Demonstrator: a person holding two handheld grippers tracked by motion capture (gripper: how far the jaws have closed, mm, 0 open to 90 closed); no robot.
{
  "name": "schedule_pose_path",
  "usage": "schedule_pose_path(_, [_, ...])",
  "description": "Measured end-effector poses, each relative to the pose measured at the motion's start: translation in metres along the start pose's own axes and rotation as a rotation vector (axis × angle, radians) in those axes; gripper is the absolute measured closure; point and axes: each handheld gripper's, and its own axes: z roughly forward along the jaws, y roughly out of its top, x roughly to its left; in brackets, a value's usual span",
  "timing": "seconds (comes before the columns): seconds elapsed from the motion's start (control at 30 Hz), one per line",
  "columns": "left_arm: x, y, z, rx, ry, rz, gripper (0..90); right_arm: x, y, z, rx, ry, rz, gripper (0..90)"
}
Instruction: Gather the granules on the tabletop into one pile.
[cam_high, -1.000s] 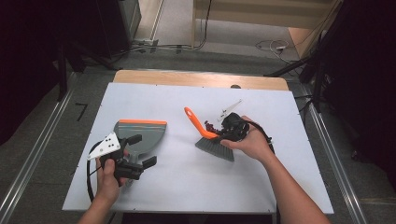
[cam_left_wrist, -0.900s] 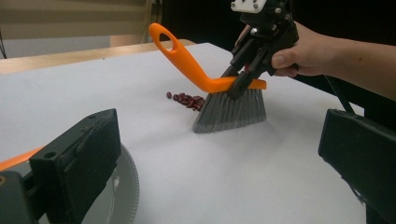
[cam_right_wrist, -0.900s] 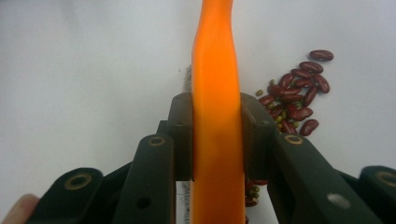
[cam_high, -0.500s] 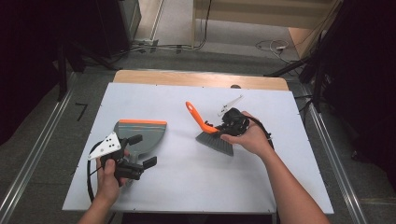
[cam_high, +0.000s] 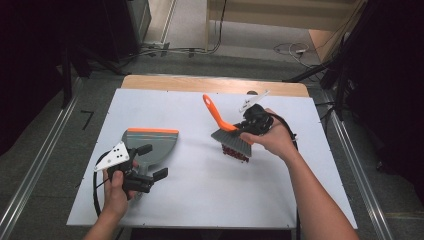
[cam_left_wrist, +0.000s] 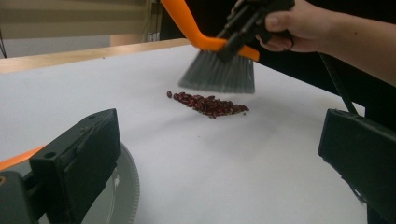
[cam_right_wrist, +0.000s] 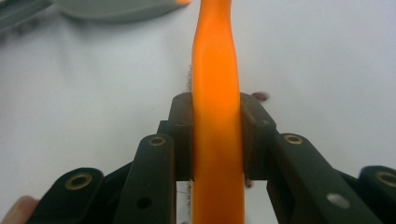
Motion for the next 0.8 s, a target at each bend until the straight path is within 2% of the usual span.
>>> schedule_pose_path(0.17, [0.0, 0.0, 0.0, -0.003, -0.003, -0.001, 0.0, -0.017, 0.016, 0.003, -0.017, -0.105, -0.01, 68.8])
schedule_pose_path(0.2, [0.001, 0.0, 0.0, -0.003, -0.003, -0.002, 0.0, -0.021, 0.018, 0.007, -0.015, -0.127, -0.046, 68.8])
schedule_pose_path(0.27, [0.001, 0.0, 0.0, -0.005, -0.003, -0.003, 0.0, -0.027, 0.021, 0.016, -0.007, -0.168, -0.086, 68.8])
schedule_pose_path(0.37, [0.001, -0.001, 0.0, -0.002, -0.004, -0.004, 0.0, -0.036, 0.022, 0.028, 0.003, -0.218, -0.109, 68.8])
schedule_pose_path(0.43, [0.001, -0.001, 0.0, 0.001, -0.004, -0.003, 0.0, -0.04, 0.021, 0.034, 0.006, -0.233, -0.112, 68.8])
schedule_pose_path(0.57, [0.001, -0.001, -0.001, 0.0, -0.003, -0.004, 0.0, -0.042, 0.017, 0.045, 0.066, -0.249, -0.141, 68.8])
schedule_pose_path(0.6, [0.001, -0.001, -0.001, 0.001, -0.002, -0.004, 0.0, -0.041, 0.016, 0.047, 0.085, -0.246, -0.146, 68.8])
schedule_pose_path(0.67, [0.001, -0.001, -0.001, 0.0, -0.003, -0.005, 0.0, -0.038, 0.015, 0.047, 0.074, -0.221, -0.151, 68.9])
schedule_pose_path(0.8, [0.0, -0.001, 0.001, 0.004, -0.003, -0.003, 0.0, -0.028, 0.013, 0.047, 0.091, -0.211, -0.184, 69.1])
